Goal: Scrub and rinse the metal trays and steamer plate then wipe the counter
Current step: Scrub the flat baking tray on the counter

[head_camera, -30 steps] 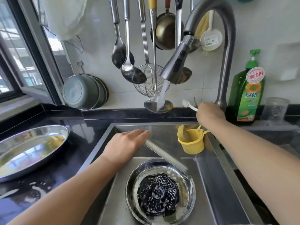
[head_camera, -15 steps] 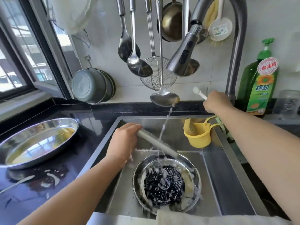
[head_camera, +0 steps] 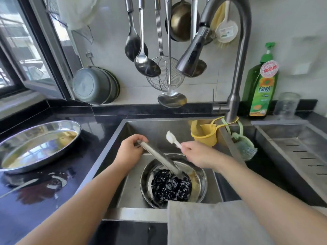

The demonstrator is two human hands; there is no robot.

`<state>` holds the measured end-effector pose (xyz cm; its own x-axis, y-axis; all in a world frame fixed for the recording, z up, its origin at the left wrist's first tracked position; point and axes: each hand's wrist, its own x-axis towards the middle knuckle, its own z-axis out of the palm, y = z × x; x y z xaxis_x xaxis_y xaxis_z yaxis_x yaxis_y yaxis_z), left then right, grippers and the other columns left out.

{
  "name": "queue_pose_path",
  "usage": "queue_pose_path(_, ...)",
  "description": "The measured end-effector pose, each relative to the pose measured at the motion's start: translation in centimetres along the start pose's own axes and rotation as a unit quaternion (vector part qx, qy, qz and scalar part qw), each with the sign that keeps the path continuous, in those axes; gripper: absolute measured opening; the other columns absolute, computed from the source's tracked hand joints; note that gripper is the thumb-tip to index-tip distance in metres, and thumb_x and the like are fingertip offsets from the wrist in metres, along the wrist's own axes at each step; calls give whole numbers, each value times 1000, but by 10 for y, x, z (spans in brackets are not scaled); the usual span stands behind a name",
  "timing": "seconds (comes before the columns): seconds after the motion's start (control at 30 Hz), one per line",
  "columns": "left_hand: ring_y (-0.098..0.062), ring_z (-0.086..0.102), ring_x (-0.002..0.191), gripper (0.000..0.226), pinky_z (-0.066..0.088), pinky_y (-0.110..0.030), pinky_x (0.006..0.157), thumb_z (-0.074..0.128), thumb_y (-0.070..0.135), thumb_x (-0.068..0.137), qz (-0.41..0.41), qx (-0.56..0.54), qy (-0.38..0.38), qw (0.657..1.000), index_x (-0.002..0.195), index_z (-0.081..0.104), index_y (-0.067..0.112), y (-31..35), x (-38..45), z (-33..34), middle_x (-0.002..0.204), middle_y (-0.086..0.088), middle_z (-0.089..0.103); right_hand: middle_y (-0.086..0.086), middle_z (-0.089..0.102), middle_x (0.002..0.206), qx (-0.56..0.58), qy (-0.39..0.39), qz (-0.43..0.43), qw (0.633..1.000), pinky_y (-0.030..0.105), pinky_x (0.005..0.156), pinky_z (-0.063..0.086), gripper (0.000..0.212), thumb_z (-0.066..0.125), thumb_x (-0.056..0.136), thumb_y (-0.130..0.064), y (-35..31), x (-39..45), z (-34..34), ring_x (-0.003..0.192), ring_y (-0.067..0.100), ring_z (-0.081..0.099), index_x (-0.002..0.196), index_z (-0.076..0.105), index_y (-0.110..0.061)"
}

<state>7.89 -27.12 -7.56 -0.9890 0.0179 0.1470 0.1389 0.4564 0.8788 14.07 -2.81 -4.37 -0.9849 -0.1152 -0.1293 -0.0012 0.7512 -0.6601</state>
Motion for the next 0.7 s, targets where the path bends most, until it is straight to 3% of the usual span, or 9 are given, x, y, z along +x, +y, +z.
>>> queue_pose_path(0.1,-18,69,71,34,62,-39,77,51,-16,95,-73,-205,-14,976,90,65,14,9,-5,15,85,-10,66,-6,54,69,-38,-5,-27,999,33,54,31,29,38,106,-29,-4,4,26,59,14,45,108,67,-26)
queue_pose_path(0.2,-26,71,78,35,62,-33,67,35,-17,95,-164,-359,-5,919,101,60,7,22,-12,29,91,-17,65,-4,61,73,-53,8,-44,998,33,58,37,31,39,104,-29,-9,4,37,66,21,55,117,67,-23)
queue_pose_path(0.3,-39,65,90,27,61,-43,75,40,-4,90,-232,-474,-20,849,106,61,-2,20,-13,35,100,-27,64,-4,56,67,-46,8,-51,998,30,57,35,28,39,106,-29,-12,4,44,64,17,50,107,66,-20)
queue_pose_path(0.33,-39,62,92,25,59,-45,81,45,3,87,-237,-482,-36,842,106,60,-2,18,-13,35,100,-26,62,-4,52,63,-42,6,-50,998,29,54,32,27,40,107,-28,-12,5,46,60,14,46,106,65,-20)
queue_pose_path(0.4,-44,61,99,34,54,-52,96,58,11,81,-221,-430,-88,871,109,59,-8,19,-17,33,104,-30,59,-5,48,62,-27,3,-45,999,32,55,31,28,39,107,-28,-12,8,49,57,14,42,114,66,-24)
queue_pose_path(0.47,-54,64,109,40,51,-64,104,56,-4,80,-188,-367,-125,902,120,58,-10,24,-23,32,115,-40,62,1,53,66,-24,4,-42,999,34,59,33,30,39,107,-30,-11,9,48,61,16,44,122,65,-25)
queue_pose_path(0.57,-42,72,96,40,61,-58,85,41,-21,91,-138,-312,-121,932,119,63,-4,26,-27,28,115,-31,69,5,70,88,1,54,-50,997,37,66,46,38,39,108,-34,-9,7,39,72,20,60,141,56,-38)
queue_pose_path(0.7,-28,74,78,29,60,-36,63,46,-9,99,-84,-337,-74,935,111,70,0,38,-29,13,102,-25,74,-6,57,101,-44,164,-97,981,41,78,52,53,41,108,-25,-6,-8,14,85,15,56,153,32,-51)
